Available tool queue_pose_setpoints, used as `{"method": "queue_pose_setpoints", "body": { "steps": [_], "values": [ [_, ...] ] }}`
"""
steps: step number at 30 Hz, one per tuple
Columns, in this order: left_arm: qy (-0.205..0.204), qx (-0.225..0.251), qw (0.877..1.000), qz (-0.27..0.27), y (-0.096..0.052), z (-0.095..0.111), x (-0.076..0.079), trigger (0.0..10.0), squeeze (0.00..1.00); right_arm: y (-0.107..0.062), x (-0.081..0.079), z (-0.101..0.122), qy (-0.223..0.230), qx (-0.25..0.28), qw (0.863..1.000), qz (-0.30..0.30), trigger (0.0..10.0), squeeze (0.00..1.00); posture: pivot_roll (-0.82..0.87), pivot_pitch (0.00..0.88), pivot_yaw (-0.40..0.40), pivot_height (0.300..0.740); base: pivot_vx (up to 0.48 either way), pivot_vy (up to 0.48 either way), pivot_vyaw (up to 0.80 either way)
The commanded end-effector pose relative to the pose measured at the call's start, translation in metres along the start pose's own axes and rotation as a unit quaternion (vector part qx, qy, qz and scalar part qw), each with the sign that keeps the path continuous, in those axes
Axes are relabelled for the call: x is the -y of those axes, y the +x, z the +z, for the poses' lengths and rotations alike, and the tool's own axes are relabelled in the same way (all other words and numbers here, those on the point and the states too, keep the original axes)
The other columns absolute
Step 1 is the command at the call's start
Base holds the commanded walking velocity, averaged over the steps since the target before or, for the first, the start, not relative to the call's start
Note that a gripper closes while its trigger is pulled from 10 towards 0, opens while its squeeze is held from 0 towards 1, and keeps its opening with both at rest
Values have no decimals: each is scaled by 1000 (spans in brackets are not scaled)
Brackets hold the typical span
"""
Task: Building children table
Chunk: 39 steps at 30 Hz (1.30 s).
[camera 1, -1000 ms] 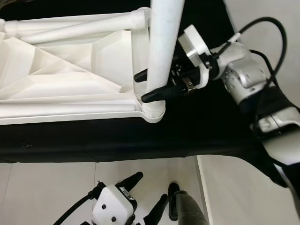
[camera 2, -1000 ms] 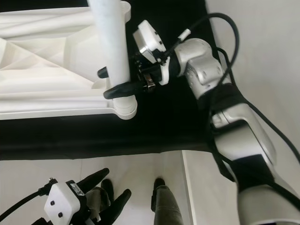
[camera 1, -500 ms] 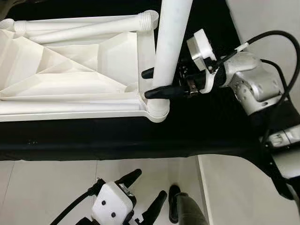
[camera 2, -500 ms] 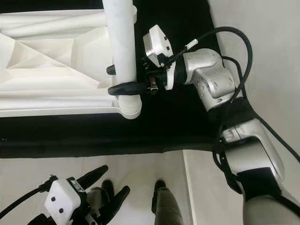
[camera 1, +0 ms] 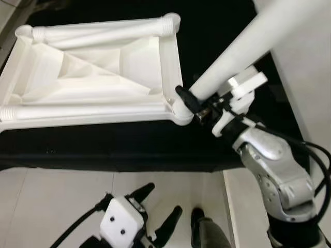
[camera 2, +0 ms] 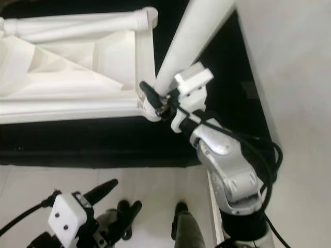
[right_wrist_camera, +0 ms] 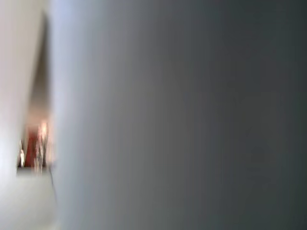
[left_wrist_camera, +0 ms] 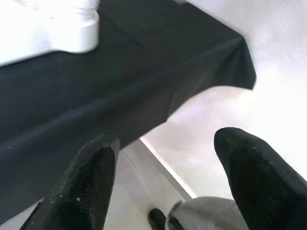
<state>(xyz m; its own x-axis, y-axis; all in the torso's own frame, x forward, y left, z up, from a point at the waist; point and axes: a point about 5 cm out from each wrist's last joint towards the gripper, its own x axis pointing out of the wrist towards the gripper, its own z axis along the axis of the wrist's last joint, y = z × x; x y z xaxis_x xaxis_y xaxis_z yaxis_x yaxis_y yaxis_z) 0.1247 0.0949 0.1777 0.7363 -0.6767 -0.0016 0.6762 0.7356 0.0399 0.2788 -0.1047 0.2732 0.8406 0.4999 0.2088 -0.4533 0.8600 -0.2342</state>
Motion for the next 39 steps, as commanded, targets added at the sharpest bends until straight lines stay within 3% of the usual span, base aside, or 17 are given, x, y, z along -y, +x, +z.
{"method": "queue_pose_setpoints", "body": {
  "steps": [1,9,10,11,13,14,16,17,20,22,32,35,39],
  "values": [
    [-10,-9,1000,-4,0,-5,1,10000,0,-2,-2,-49,33,-134,990,-13,10000,0,32,396,24,740,0,0,0],
    [0,-5,1000,18,2,-7,-5,10000,0,8,-3,-38,29,-131,991,-20,10000,0,31,373,3,740,0,0,0],
    [3,-2,1000,20,4,-7,-7,10000,0,24,-4,-24,19,-95,995,36,10000,0,26,364,-2,740,0,0,0],
    [3,-2,1000,20,4,-7,-7,10000,0,24,-4,-24,19,-95,995,36,10000,0,26,364,-2,740,0,0,0],
    [4,0,1000,18,6,-8,-8,10000,0,37,-8,-9,7,-68,990,126,10000,0,20,357,-1,740,0,0,0],
    [4,0,1000,18,6,-8,-8,10000,0,37,-8,-9,7,-68,990,126,10000,0,20,357,-1,740,0,0,0],
    [4,1,1000,15,7,-8,-8,10000,0,43,-10,0,-14,-56,976,209,10000,0,20,351,-1,740,0,0,0],
    [4,1,1000,15,7,-8,-8,10000,0,43,-10,0,-14,-56,976,209,10000,0,20,351,-1,740,0,0,0],
    [3,2,1000,14,8,-8,-8,10000,0,43,-14,9,-50,-30,942,332,10000,0,28,350,-8,740,0,0,0],
    [3,2,1000,14,8,-9,-8,10000,0,42,-14,8,-50,-32,928,367,10000,0,33,351,-11,740,0,0,0],
    [1,3,1000,16,6,-8,-7,10000,0,47,-10,-4,-35,-48,921,385,10000,0,38,356,-8,740,0,0,0],
    [-1,2,1000,13,5,-8,-6,10000,0,63,-5,-18,-32,-72,935,346,10000,0,41,360,-8,740,0,0,0],
    [-2,2,1000,13,5,-8,-5,10000,0,66,-3,-27,-38,-94,944,313,10000,0,44,366,-10,740,0,0,0]
  ]
}}
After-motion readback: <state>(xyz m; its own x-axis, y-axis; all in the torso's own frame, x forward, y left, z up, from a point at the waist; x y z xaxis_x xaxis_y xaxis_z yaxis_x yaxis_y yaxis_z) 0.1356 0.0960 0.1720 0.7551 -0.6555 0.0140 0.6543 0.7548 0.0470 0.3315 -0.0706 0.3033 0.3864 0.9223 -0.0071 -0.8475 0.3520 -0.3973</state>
